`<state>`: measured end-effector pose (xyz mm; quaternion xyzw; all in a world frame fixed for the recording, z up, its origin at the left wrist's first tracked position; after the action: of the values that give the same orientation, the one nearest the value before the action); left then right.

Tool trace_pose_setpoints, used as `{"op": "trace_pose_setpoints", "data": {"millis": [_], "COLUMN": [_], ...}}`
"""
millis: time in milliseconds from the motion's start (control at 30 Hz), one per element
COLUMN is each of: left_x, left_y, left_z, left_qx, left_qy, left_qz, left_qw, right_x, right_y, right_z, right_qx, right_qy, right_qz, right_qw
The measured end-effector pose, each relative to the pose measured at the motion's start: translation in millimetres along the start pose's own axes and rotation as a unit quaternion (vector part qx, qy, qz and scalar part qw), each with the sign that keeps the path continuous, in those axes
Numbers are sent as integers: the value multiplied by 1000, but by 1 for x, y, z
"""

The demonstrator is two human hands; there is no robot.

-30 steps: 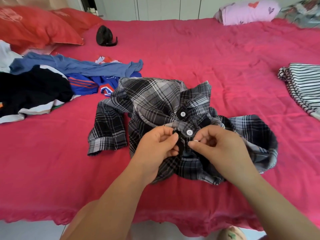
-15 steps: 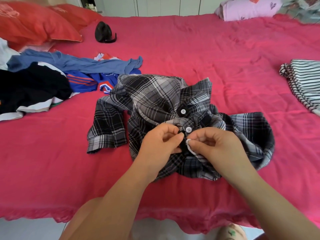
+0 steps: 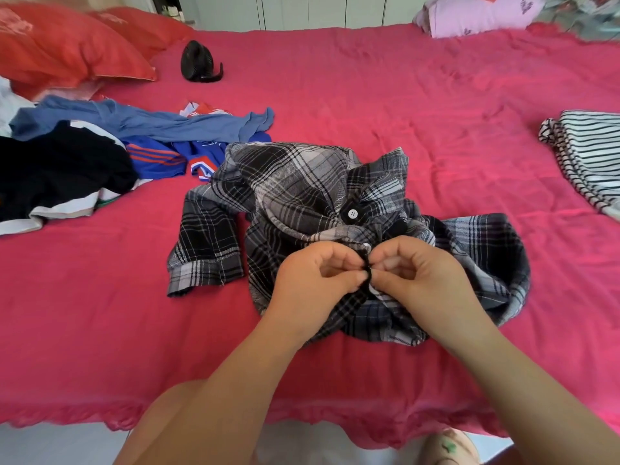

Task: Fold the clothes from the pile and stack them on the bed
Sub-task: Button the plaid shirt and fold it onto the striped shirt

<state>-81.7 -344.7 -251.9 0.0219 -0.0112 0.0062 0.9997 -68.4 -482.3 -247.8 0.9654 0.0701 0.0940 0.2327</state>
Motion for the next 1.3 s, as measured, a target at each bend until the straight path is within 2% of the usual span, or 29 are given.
{"op": "trace_pose_setpoints", "data": {"millis": [167,333,433,500,567,600,667,733,767,800,833,867,900,933,1000,1100,1133,1300], "left_x": [0,-5,-4,-3,-1,0,2,4,6,9,13,16,17,18,23,37,42,79], "left_y": [2,-5,-3,0,0,-1,-6,-6,-5,-2,4,12,18,22,25,20,19,18], "left_z": [5,10,10,7,1,-3,-11,-13,-12,-11,-9,-3,5,12,10,4,5,53], "left_qx": [123,172,163,99,-43,-125,-262,-318,-303,-248,-144,5,163,285,407,504,507,403], "left_qy": [-69,-114,-96,-46,35,84,182,222,213,183,130,53,-29,-99,-154,-142,-141,-183], "left_qz": [45,36,48,60,56,46,25,13,13,19,34,54,71,73,50,5,2,50], "left_qw": [989,978,981,992,997,988,948,922,929,951,980,997,984,951,899,852,850,895], "right_x": [-2,0,1,2,4,4,4,3,3,3,4,5,6,7,10,14,17,50], "right_y": [-1,0,-2,-3,-4,-3,-3,-3,-2,2,8,14,21,27,32,22,19,56], "right_z": [-4,0,4,6,6,3,-4,-8,-9,-9,-9,-7,-5,-1,10,18,18,-9], "right_qx": [-37,-8,32,63,59,33,-55,-148,-177,-192,-209,-232,-262,-293,-350,-401,-408,-305], "right_qy": [15,-19,-38,-44,-29,-7,53,95,102,103,105,108,106,100,78,65,67,65], "right_qz": [-2,24,11,6,1,-1,0,9,19,29,40,50,51,39,-11,-68,-65,88], "right_qw": [999,1000,999,997,998,999,997,984,979,975,971,965,958,950,933,911,908,946]}}
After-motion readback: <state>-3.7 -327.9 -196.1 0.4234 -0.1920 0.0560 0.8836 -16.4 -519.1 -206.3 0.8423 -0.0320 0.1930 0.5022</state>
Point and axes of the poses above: each hand's wrist, its own x-axis towards the middle knuckle, its own y-axis out of the back of the hand, z = x × y, the point moved 5 cm from there along x, towards the middle knuckle, and after that the axes turned 6 degrees about -x, right-handed, at the moved point
